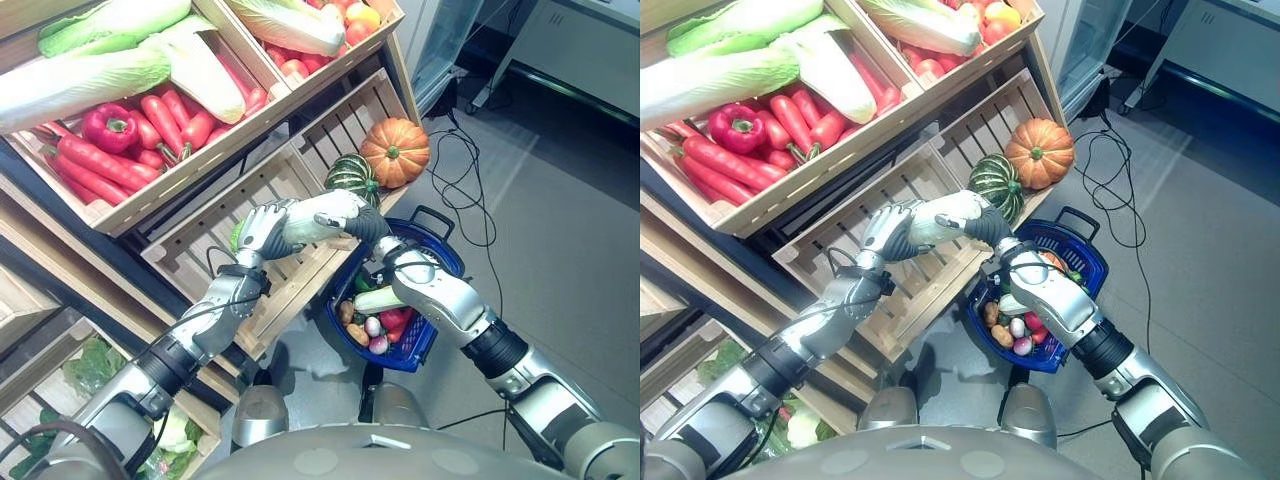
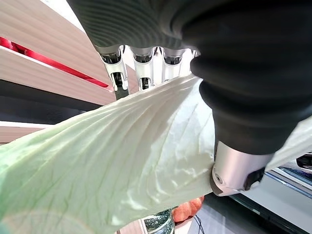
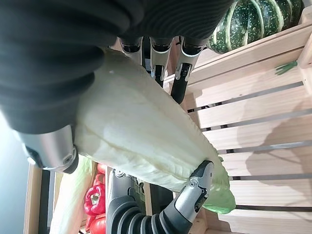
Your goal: Pick up fruits and vegetables into the basket
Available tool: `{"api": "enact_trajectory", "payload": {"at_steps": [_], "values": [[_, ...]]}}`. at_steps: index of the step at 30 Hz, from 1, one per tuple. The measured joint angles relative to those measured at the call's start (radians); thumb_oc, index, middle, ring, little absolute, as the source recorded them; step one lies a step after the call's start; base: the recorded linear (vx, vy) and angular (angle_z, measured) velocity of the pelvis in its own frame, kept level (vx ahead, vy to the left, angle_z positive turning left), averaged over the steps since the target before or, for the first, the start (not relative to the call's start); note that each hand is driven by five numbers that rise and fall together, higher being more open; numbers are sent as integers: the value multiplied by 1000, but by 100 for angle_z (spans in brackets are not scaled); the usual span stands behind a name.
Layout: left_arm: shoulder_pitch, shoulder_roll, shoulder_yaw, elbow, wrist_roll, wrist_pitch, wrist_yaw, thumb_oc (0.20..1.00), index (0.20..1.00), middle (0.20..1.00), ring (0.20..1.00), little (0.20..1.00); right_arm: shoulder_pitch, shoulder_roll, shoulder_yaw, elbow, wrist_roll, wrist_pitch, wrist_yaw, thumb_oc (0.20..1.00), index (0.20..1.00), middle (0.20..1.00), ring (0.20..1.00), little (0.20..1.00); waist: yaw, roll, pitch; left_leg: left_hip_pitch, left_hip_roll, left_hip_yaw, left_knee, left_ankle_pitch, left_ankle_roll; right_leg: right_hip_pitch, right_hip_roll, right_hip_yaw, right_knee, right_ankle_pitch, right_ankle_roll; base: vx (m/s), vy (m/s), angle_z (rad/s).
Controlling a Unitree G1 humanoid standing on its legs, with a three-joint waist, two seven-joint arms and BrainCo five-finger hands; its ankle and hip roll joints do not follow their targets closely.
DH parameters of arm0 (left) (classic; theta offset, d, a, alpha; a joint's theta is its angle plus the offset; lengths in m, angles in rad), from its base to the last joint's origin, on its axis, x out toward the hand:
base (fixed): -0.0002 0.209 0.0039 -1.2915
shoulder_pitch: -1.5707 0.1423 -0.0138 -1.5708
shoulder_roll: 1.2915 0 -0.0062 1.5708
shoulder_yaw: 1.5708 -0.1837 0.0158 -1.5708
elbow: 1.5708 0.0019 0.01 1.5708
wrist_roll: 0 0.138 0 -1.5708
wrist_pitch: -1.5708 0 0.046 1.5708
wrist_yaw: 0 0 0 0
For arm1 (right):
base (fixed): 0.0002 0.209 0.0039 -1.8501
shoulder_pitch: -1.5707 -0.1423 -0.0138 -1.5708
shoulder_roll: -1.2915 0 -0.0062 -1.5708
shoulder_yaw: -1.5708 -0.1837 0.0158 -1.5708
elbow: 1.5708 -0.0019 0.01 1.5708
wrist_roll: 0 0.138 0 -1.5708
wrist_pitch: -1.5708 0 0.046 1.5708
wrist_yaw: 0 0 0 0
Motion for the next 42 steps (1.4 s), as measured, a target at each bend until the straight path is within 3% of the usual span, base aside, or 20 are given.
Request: {"api": "enact_trajectory", "payload": {"at_steps": [1, 2, 10, 15, 21, 27, 34, 38, 42], "values": [[0, 0, -1, 0, 0, 0, 0, 395, 395, 395, 395, 395, 0, 0, 0, 0, 0, 1, 1, 200, 200, 200, 200, 200, 0, 0, 0, 1, 0, 0, 0, 0, 0, 1, 0, 0, 0, 0, 0, 0, 0, 0], [0, 0, -3, 0, 0, 4, 0, 1000, 1000, 1000, 1000, 1000, 0, 0, 0, 1, 2, 2, 2, 200, 200, 200, 200, 200, 0, 0, 0, 2, 0, 0, 0, 0, 0, 2, 0, 0, 0, 0, 0, 0, 0, 0], [-7, -5, -56, 4, 29, 37, -77, 1000, 1000, 1000, 1000, 1000, 8, -8, 35, 42, 9, 32, 34, 200, 200, 200, 200, 200, -2, -1, -32, 4, 0, 3, -14, 6, 0, 5, 2, 0, -18, 8, 1, 0, 0, 0], [28, -22, -32, 34, -125, 45, -122, 1000, 1000, 1000, 1000, 1000, 55, -33, 18, 21, 28, 35, 56, 200, 200, 200, 200, 200, -4, -1, -33, 6, 0, 4, -15, 6, 1, 6, 2, 0, -19, 9, 1, 0, 0, 0], [178, -26, 94, 94, -234, 40, -135, 1000, 1000, 1000, 1000, 1000, 187, -45, -111, -75, 37, 44, 87, 200, 200, 200, 200, 200, -16, 1, -33, 13, 1, 6, -31, 8, 3, 9, 2, 1, -24, 9, 1, 0, 0, 0], [297, -19, 179, 133, -249, 16, -117, 1000, 1000, 1000, 1000, 1000, 293, -97, -269, -97, 36, 21, 93, 200, 200, 200, 200, 200, -26, 9, -28, 16, 6, 27, -43, 11, 6, 17, 2, 1, -43, 14, 4, -15, -8, 1], [421, -18, 326, 126, -316, -105, -74, 1000, 1000, 1000, 1000, 1000, 454, -160, -502, -137, 25, -64, 91, 200, 200, 200, 200, 200, -32, 17, -15, 18, 17, 42, -71, 23, -4, 12, 18, 4, -73, 21, 6, -50, -45, -4], [492, -18, 411, 115, -373, -198, -70, 1000, 1000, 1000, 1000, 1000, 536, -172, -635, -160, 15, -111, 74, 200, 200, 200, 200, 200, -48, 24, 21, 15, 18, 46, -84, 25, -6, 7, 21, 3, -82, 21, 7, -60, -56, -1], [533, -17, 459, 109, -403, -251, -76, 1000, 1000, 1000, 1000, 1000, 597, -184, -725, -166, 14, -141, 73, 200, 200, 200, 200, 200, -57, 22, 70, 5, 18, 47, -84, 25, -6, -3, 21, 4, -84, 21, 7, -77, -39, -1]]}}
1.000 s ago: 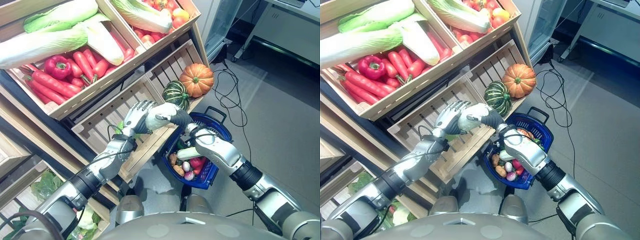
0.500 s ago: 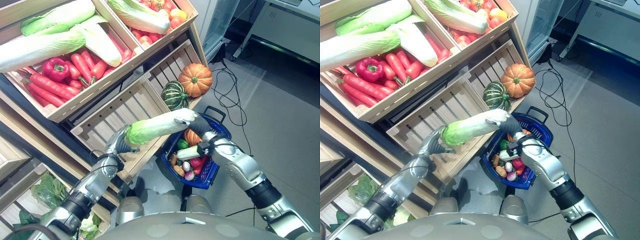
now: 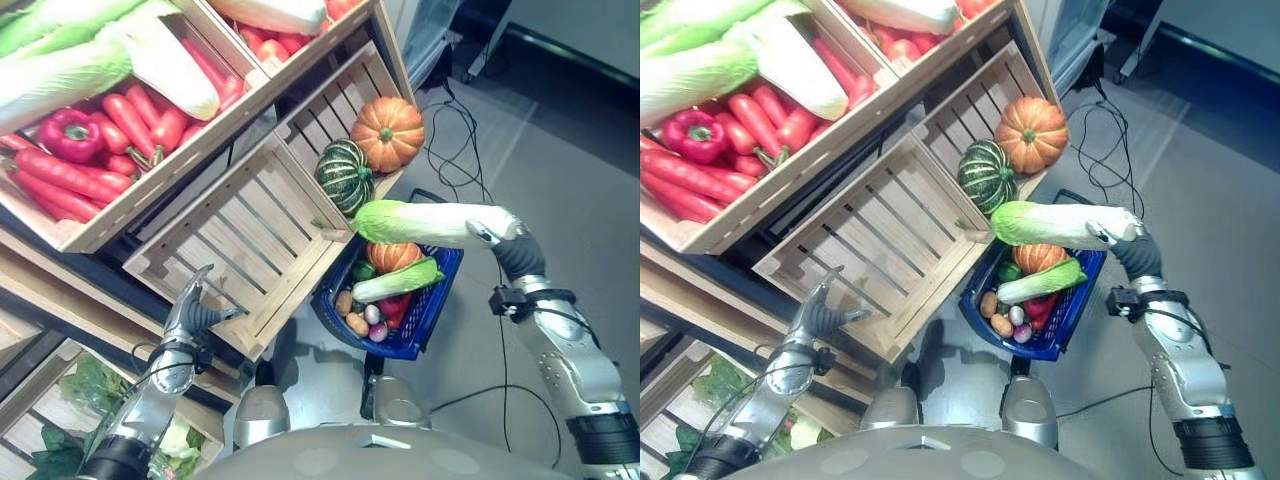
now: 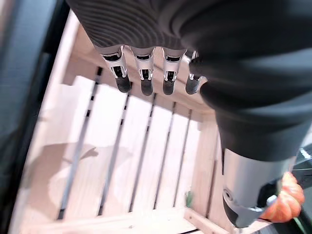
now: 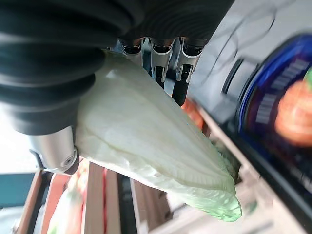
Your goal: Pick up fruits and vegetables into the basket
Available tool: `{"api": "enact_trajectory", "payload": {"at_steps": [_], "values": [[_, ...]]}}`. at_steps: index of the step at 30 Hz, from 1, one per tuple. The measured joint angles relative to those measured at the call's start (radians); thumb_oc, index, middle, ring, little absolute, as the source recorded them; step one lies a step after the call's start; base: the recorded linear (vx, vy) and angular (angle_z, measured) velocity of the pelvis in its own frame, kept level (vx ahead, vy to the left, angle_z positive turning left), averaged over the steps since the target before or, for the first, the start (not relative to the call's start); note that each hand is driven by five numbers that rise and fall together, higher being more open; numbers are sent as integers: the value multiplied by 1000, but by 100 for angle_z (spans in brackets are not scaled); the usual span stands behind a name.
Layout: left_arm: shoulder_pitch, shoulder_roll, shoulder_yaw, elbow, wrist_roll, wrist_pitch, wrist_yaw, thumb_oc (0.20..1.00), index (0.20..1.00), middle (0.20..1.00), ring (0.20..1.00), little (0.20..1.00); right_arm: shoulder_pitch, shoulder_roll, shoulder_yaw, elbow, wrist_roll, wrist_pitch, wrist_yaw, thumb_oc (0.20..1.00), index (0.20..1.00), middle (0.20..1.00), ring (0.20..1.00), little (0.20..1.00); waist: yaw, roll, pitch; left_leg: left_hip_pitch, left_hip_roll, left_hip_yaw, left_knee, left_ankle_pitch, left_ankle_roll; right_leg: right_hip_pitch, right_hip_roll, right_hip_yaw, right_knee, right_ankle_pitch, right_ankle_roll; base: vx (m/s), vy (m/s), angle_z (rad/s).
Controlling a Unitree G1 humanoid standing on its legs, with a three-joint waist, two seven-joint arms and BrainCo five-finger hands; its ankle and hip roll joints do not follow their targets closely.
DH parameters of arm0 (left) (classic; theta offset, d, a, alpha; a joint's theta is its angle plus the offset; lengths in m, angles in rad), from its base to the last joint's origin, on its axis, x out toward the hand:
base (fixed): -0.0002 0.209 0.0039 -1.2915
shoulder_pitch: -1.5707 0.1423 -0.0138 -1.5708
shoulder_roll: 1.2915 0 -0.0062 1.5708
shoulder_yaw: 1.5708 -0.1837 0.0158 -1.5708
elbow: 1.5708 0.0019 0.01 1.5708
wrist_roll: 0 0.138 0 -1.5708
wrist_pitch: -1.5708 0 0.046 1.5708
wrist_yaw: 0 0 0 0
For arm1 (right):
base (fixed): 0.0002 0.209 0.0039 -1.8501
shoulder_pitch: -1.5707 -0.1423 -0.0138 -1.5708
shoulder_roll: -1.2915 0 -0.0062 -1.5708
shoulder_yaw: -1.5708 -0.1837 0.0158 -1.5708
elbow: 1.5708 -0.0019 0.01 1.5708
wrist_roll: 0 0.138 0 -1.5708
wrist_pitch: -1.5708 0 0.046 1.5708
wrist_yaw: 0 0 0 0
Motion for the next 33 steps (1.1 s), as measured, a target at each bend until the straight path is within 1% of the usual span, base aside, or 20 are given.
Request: {"api": "enact_trajectory", "payload": {"at_steps": [2, 5, 7, 10, 14, 16, 18, 21, 23, 27, 30, 33], "values": [[15, 3, 21, -5, -18, -26, -17, 1000, 1000, 1000, 1000, 1000, 26, -8, -26, 0, -1, -5, -2, 200, 200, 200, 200, 200, -3, -2, 14, -20, 0, 3, 2, 1, -1, -21, 1, 0, 1, 1, 0, -152, -55, -1], [20, 43, 24, -42, -40, -74, -74, 1000, 1000, 1000, 1000, 1000, 38, -10, -51, 3, 4, -8, 1, 200, 200, 200, 200, 200, -9, 0, 59, -57, 1, 10, 20, 1, 0, -54, -1, -1, 8, 2, -1, -174, -40, 2], [12, 71, 21, -64, -43, -86, -111, 1000, 1000, 1000, 1000, 1000, 25, -11, -50, 8, 16, -9, 5, 200, 200, 200, 200, 200, -11, 4, 89, -91, 2, 10, 34, 1, -1, -86, -2, -1, 21, 5, -5, -135, -38, 2], [-7, 89, 14, -67, -72, -105, -144, 1000, 1000, 1000, 1000, 1000, -19, -11, -38, 46, 28, -8, 15, 200, 200, 200, 200, 200, -14, 13, 139, -108, 4, 19, 50, 1, -1, -98, -3, -2, 28, 5, -7, -96, -29, 3], [-37, 96, -2, -66, -80, -113, -146, 1000, 1000, 1000, 1000, 1000, -105, -18, -3, 126, 35, -8, 14, 200, 200, 200, 200, 200, -8, 43, 179, -153, 7, 18, 77, 1, -1, -135, -4, -5, 47, 5, -7, -100, -50, 5], [-74, 104, -32, -64, -82, -134, -133, 1000, 1000, 1000, 1000, 1000, -164, -30, 35, 198, 47, -6, 14, 200, 200, 200, 200, 200, 6, 65, 216, -176, 9, 17, 98, 1, -1, -158, -6, -7, 75, -1, -15, -83, -58, 4], [-96, 104, -38, -64, -101, -155, -122, 1000, 1000, 1000, 1000, 1000, -210, -31, 68, 264, 55, -3, 16, 200, 200, 200, 200, 200, 12, 81, 239, -206, 10, 13, 115, 3, -3, -191, -10, -10, 106, -9, -21, -75, -58, 6], [-123, 108, -55, -65, -124, -175, -107, 1000, 1000, 1000, 1000, 1000, -261, -20, 115, 355, 57, -2, 15, 200, 200, 200, 200, 200, 28, 99, 250, -265, 9, 4, 149, 5, -4, -262, -20, -10, 175, -29, -29, -62, -65, 5], [-142, 110, -63, -66, -144, -191, -101, 1000, 1000, 1000, 1000, 1000, -292, 2, 129, 415, 55, -1, 0, 200, 200, 200, 200, 200, 31, 102, 252, -297, 7, -4, 166, 5, -5, -303, -28, -10, 215, -44, -34, -56, -75, 8], [-202, 114, -79, -66, -169, -192, -85, 1000, 1000, 1000, 1000, 1000, -381, 2, 158, 531, 58, 15, -48, 200, 200, 200, 200, 200, 37, 111, 256, -413, -4, -20, 219, 11, -4, -433, -54, -10, 323, -80, -43, -43, -73, 14], [-231, 115, -101, -67, -172, -192, -77, 1000, 1000, 1000, 1000, 1000, -419, 2, 168, 589, 63, 22, -83, 200, 200, 200, 200, 200, 55, 123, 262, -454, -3, -21, 235, 16, -7, -487, -59, -5, 367, -86, -56, 3, -75, 4], [-249, 115, -121, -68, -189, -190, -44, 1000, 1000, 1000, 1000, 1000, -479, -4, 189, 671, 63, 22, -131, 200, 200, 200, 200, 200, 57, 133, 263, -509, -5, -28, 257, 21, -12, -554, -73, -6, 434, -124, -58, 17, -69, 13]]}}
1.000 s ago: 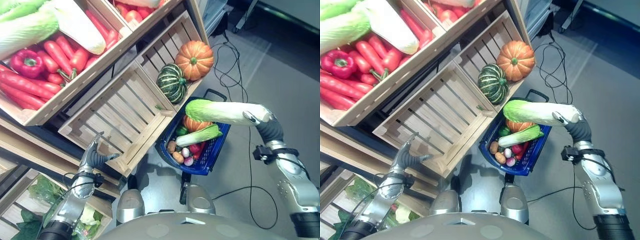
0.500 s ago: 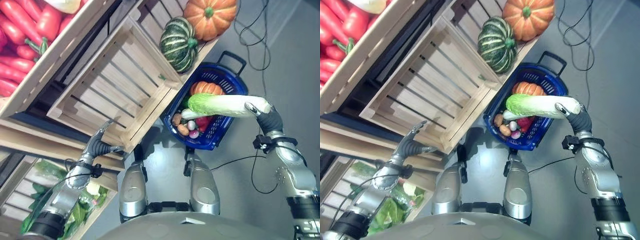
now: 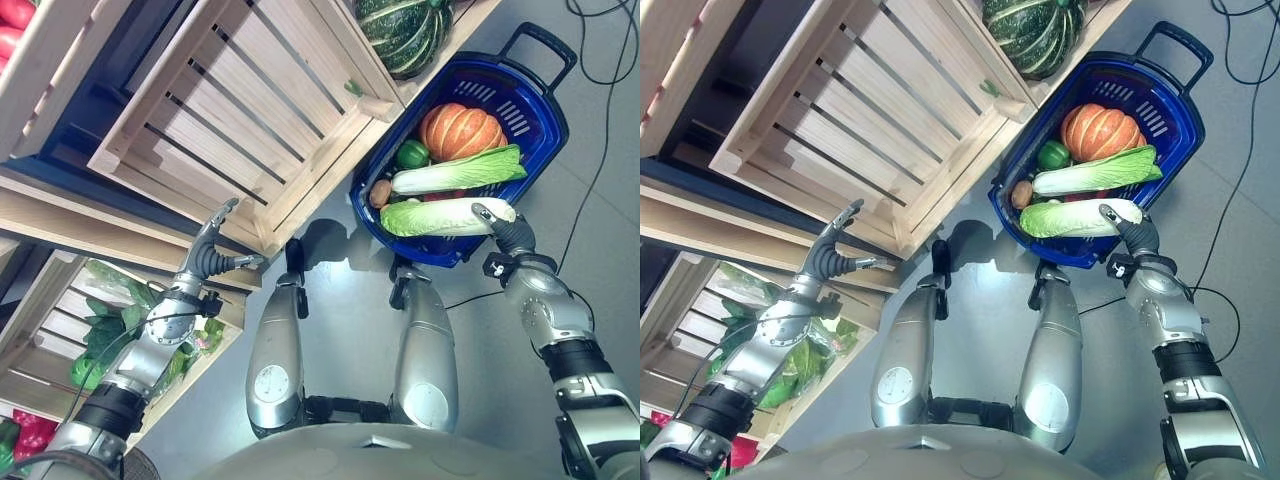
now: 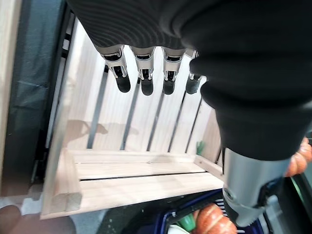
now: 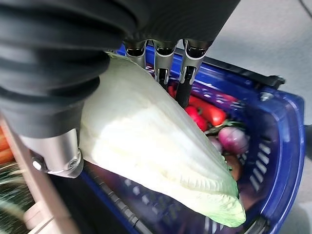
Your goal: Pick up fruits and vegetables into the basket
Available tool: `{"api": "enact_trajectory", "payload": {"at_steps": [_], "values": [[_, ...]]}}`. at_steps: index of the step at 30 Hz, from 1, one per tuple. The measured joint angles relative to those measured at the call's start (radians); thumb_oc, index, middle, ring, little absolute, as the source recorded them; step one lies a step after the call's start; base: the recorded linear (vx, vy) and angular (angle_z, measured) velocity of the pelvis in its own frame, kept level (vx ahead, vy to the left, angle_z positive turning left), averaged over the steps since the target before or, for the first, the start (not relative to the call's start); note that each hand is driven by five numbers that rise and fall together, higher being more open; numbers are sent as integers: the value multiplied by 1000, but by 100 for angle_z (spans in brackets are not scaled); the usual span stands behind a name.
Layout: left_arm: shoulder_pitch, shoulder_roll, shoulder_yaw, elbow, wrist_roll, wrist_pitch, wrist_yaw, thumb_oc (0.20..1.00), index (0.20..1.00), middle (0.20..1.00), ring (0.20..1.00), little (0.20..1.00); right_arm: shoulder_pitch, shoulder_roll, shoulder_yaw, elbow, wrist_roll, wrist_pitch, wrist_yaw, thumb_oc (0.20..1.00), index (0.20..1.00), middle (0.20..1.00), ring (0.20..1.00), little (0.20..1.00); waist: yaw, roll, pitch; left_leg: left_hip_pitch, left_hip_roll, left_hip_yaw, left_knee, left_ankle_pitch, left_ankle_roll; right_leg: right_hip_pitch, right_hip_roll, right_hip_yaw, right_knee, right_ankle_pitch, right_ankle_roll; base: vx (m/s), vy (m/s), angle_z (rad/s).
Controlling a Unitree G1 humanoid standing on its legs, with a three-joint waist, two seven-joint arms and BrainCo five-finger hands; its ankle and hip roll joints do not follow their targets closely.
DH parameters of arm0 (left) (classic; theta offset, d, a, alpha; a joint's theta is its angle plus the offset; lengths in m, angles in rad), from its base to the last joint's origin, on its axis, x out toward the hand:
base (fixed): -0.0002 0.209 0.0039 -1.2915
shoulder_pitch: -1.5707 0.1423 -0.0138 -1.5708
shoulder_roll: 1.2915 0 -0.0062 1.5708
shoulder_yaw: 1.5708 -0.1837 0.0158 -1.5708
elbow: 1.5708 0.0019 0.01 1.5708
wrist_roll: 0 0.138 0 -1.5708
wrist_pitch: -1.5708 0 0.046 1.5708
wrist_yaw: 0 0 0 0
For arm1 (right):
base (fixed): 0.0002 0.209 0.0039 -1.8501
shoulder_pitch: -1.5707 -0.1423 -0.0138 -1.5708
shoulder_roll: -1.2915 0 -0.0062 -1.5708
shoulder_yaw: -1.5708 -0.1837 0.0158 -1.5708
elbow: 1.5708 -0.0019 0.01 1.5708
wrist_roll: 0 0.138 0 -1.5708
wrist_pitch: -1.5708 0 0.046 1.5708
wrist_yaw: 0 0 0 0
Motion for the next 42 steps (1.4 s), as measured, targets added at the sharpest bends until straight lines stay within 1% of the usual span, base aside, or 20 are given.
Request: {"api": "enact_trajectory", "payload": {"at_steps": [4, 7, 10, 11, 13, 14, 16, 17, 19, 21, 24, 25, 26, 29, 32, 35, 37, 39, 41, 42], "values": [[-2, 1, -13, -1, -1, 0, 22, 1000, 1000, 1000, 1000, 1000, -55, -6, 5, 82, 1, 0, -36, 200, 200, 200, 200, 200, 13, 9, 2, -45, 0, -2, 7, 6, -8, -69, -6, 4, 52, -23, -14, -14, -42, 5], [-3, 1, -15, -2, 0, 0, 28, 1000, 1000, 1000, 1000, 1000, -82, -16, 4, 102, 15, 0, -46, 200, 200, 200, 200, 200, 14, 14, 3, -73, -1, -5, 9, 11, -14, -109, -14, 3, 87, -30, -27, -9, -14, 3], [-12, 2, -16, -8, -1, -2, 34, 1000, 1000, 1000, 1000, 1000, -109, -47, 3, 124, 21, 11, -43, 200, 200, 200, 200, 200, 25, 15, 2, -84, -6, -3, 9, 12, -16, -137, -21, 10, 117, -46, -31, -6, -16, 3], [-16, 7, -16, -25, -1, -9, 40, 1000, 1000, 1000, 1000, 1000, -128, -70, 3, 148, 31, 14, -39, 200, 200, 200, 200, 200, 25, 15, 2, -99, -14, -6, 14, 12, -16, -158, -33, 12, 135, -57, -32, -11, -53, 12], [-25, 9, -16, -47, -5, -29, 41, 1000, 1000, 1000, 1000, 1000, -170, -93, -2, 193, 37, 13, -35, 200, 200, 200, 200, 200, 33, 17, 1, -125, -18, -7, 29, 12, -17, -187, -37, 20, 158, -62, -33, -11, -54, 7], [-39, 11, -16, -51, -9, -45, 41, 1000, 1000, 1000, 1000, 1000, -214, -109, -8, 232, 37, 14, -34, 200, 200, 200, 200, 200, 42, 18, 1, -147, -18, -7, 41, 12, -17, -211, -38, 23, 171, -64, -36, -17, -55, 1], [-54, 12, -16, -52, -9, -50, 42, 1000, 1000, 1000, 1000, 1000, -260, -122, -8, 286, 36, 15, -33, 200, 200, 200, 200, 200, 51, 18, 0, -163, -19, -9, 48, 12, -17, -229, -40, 24, 181, -67, -41, -11, -43, 3], [-59, 17, -17, -53, -10, -64, 44, 1000, 1000, 1000, 1000, 1000, -298, -129, -9, 338, 36, 15, -25, 200, 200, 200, 200, 200, 57, 19, 0, -175, -19, -13, 55, 12, -17, -240, -42, 23, 188, -69, -45, 1, -48, 8], [-65, 28, -21, -59, -10, -74, 47, 1000, 1000, 1000, 1000, 1000, -349, -138, -20, 426, 35, 20, -7, 200, 200, 200, 200, 200, 69, 20, -1, -183, -19, -18, 61, 13, -19, -247, -46, 20, 202, -75, -49, 3, -51, 9], [-69, 41, -28, -71, -10, -87, 47, 1000, 1000, 1000, 1000, 1000, -411, -155, -22, 532, 33, 32, 15, 200, 200, 200, 200, 200, 84, 21, -2, -187, -24, -20, 65, 13, -19, -254, -53, 19, 213, -85, -45, 3, -38, 7], [-79, 51, -47, -82, -23, -87, 46, 1000, 1000, 1000, 1000, 1000, -463, -198, -21, 617, 21, 36, 45, 200, 200, 200, 200, 200, 95, 34, -9, -231, -33, -30, 88, 13, -19, -289, -66, 18, 231, -89, -43, -13, -55, 12], [-80, 55, -53, -82, -27, -87, 45, 1000, 1000, 1000, 1000, 1000, -476, -206, -21, 631, 13, 36, 51, 360, 360, 360, 360, 360, 96, 37, -11, -247, -34, -34, 100, 13, -18, -298, -67, 16, 234, -89, -43, -9, -43, 10], [-82, 61, -62, -81, -33, -86, 43, 1000, 1000, 1000, 1000, 1000, -489, -209, -19, 644, 8, 38, 55, 1000, 1000, 1000, 1000, 1000, 96, 37, -11, -258, -35, -40, 107, 13, -19, -304, -69, 14, 238, -89, -43, -5, -28, 11], [-93, 74, -84, -81, -40, -86, 39, 1000, 1000, 1000, 1000, 1000, -515, -217, -13, 696, -11, 38, 41, 1000, 1000, 1000, 1000, 1000, 109, 37, -11, -283, -35, -48, 129, 10, -18, -315, -72, 6, 248, -90, -46, 7, -1, 10], [-89, 82, -110, -80, -40, -86, 38, 1000, 1000, 1000, 1000, 1000, -515, -210, -12, 705, -30, 19, -16, 1000, 1000, 1000, 1000, 1000, 121, 37, -11, -285, -40, -49, 133, 10, -18, -314, -79, 5, 252, -90, -46, 2, 31, 5], [-87, 80, -126, -78, -40, -88, 39, 1000, 1000, 1000, 1000, 1000, -509, -186, -1, 699, -64, -29, -121, 1000, 1000, 1000, 1000, 1000, 119, 37, -11, -284, -45, -48, 135, 10, -17, -314, -85, 7, 253, -90, -45, -1, 97, 2], [-86, 78, -141, -71, -40, -101, 39, 1000, 1000, 1000, 1000, 1000, -491, -164, -1, 667, -105, -62, -212, 1000, 1000, 1000, 1000, 1000, 115, 37, -11, -283, -46, -46, 141, 6, -10, -310, -85, 11, 249, -85, -46, 10, 150, -2], [-83, 73, -148, -52, -40, -121, 39, 1000, 1000, 1000, 1000, 1000, -448, -148, -2, 600, -131, -98, -290, 1000, 1000, 1000, 1000, 1000, 110, 37, -11, -273, -47, -39, 143, 3, -8, -301, -85, 19, 243, -80, -41, 13, 193, -6], [-78, 65, -147, -37, -42, -133, 40, 1000, 1000, 1000, 1000, 1000, -402, -139, -7, 530, -158, -115, -350, 1000, 1000, 1000, 1000, 1000, 104, 37, -11, -255, -48, -29, 142, -2, -3, -286, -83, 26, 234, -76, -36, 9, 173, -11], [-63, 52, -146, -28, -48, -139, 41, 1000, 1000, 1000, 1000, 1000, -352, -127, -11, 443, -191, -138, -413, 1000, 1000, 1000, 1000, 1000, 96, 37, -11, -228, -48, -14, 130, -4, 0, -264, -81, 32, 215, -68, -29, 17, 177, -17]]}}
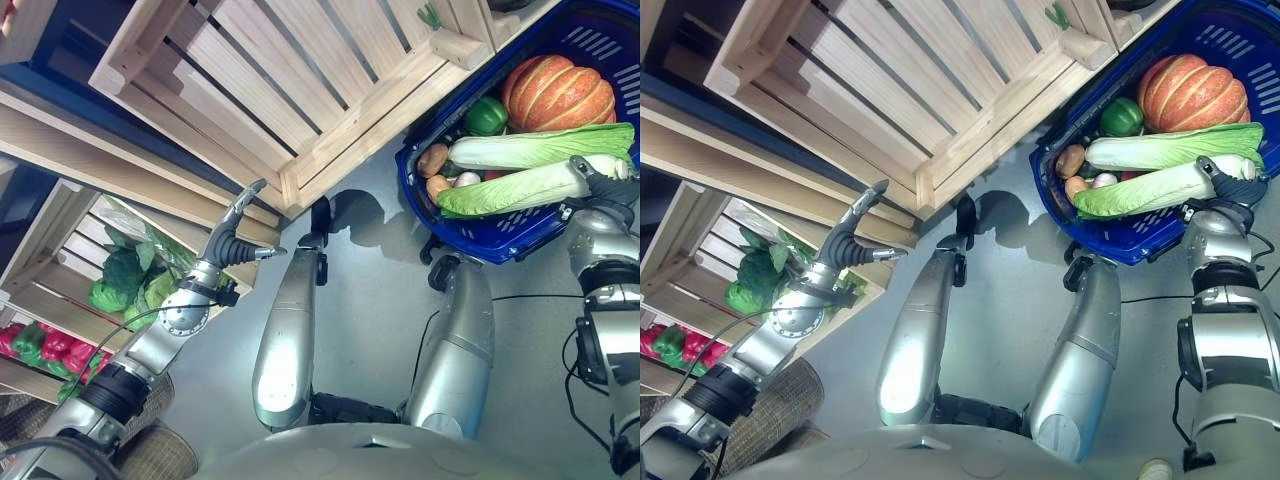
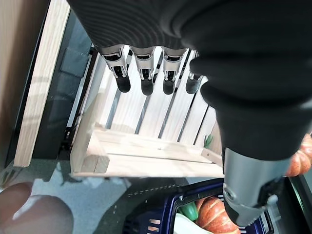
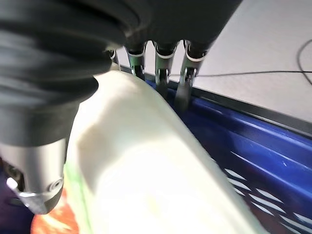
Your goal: Pick up fruits and vegetables into the basket
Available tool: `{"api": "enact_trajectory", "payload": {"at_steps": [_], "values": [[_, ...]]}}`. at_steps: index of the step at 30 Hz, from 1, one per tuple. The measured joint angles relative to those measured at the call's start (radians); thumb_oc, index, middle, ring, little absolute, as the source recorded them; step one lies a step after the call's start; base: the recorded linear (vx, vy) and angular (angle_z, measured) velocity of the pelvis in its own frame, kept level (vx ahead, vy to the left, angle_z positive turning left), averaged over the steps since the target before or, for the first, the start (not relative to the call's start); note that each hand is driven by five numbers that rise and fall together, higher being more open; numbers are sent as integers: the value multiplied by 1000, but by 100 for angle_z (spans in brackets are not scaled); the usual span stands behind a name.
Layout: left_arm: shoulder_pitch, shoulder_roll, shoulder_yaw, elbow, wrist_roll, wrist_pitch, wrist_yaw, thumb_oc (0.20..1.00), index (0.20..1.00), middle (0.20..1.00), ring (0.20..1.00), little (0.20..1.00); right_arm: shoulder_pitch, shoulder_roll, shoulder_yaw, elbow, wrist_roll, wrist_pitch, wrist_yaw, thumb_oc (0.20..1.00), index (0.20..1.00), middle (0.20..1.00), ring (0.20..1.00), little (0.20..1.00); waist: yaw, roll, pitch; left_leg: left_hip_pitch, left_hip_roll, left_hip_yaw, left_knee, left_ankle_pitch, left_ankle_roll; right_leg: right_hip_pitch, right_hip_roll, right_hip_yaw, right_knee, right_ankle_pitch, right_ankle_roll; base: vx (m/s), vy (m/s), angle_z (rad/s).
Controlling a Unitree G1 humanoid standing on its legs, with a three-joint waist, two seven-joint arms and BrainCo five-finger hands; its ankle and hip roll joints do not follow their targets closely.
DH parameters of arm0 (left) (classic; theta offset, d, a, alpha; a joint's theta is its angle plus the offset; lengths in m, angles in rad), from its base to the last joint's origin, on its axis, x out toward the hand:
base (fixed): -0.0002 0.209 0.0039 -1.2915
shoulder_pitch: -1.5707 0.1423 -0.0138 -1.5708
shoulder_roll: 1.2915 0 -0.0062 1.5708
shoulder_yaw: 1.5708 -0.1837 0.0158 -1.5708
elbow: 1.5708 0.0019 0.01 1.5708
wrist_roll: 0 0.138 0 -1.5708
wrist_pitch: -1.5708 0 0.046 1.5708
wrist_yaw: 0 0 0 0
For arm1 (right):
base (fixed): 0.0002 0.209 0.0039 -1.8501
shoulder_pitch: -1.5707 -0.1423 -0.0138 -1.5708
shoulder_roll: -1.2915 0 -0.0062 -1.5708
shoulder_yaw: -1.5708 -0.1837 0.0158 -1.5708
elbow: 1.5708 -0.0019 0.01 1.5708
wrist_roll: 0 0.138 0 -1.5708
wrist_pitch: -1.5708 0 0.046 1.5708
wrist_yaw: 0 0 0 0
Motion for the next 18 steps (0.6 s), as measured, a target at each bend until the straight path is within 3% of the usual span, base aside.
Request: {"api": "enact_trajectory", "payload": {"at_steps": [9, 13, 18], "values": [[43, -75, 10, 68, -49, -35, -22, 1000, 1000, 1000, 1000, 1000, 332, 105, -70, -295, -192, -127, -220, 1000, 1000, 1000, 1000, 1000, -107, 0, 0, 211, 5, 52, -112, -2, 22, 213, 28, 11, -166, 55, 41, 8, 157, -15], [60, -119, 33, 121, -70, -33, -51, 1000, 1000, 1000, 1000, 1000, 472, 161, -73, -381, -258, -150, -247, 1000, 1000, 1000, 1000, 1000, -154, -1, 0, 337, 21, 66, -180, 3, 21, 346, 54, -4, -250, 80, 49, 79, 92, -13], [129, -154, 95, 180, -70, -33, -99, 1000, 1000, 1000, 1000, 1000, 636, 182, -74, -467, -342, -197, -222, 1000, 1000, 1000, 1000, 1000, -183, -7, -2, 545, 49, 75, -285, 9, 15, 561, 103, -17, -378, 101, 59, 161, 37, -11]]}}
